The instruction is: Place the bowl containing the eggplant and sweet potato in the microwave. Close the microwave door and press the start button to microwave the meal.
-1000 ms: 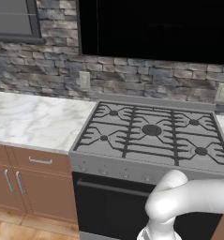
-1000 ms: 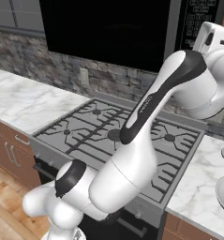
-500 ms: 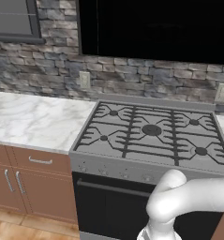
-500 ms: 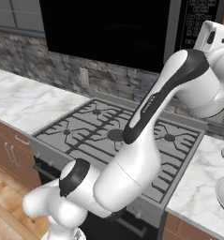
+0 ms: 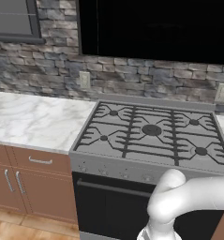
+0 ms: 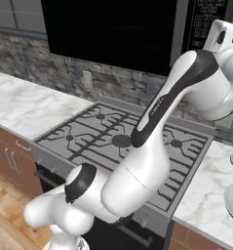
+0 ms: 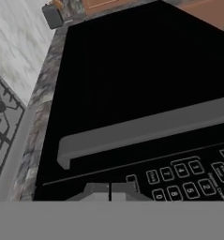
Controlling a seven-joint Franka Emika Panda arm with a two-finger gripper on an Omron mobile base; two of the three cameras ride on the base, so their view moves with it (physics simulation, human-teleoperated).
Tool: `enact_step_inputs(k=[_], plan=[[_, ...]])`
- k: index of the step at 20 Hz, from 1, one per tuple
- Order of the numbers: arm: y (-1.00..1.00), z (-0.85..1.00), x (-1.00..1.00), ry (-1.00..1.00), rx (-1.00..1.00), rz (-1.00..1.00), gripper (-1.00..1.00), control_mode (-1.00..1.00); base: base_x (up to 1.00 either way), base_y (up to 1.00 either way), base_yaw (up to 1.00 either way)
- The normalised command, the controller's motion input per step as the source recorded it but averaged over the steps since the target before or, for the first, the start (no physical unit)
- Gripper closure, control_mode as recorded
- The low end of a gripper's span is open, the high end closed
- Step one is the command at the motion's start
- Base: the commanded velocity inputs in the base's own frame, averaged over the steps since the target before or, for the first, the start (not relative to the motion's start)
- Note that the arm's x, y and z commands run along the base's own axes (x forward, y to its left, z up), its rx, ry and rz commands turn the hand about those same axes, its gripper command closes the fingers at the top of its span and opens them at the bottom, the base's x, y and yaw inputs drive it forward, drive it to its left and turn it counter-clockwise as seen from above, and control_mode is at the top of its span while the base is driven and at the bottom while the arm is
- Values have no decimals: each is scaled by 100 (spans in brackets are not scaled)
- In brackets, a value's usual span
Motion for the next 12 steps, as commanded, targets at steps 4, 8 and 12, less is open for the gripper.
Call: enact_step_inputs(k=[4,8,12], plan=[[-6,8,12,0,0,-3,100,-100,0,0,0],[-3,4,21,0,0,-3,100,-100,0,0,0],[-12,0,23,0,0,-1,100,-100,0,0,0]])
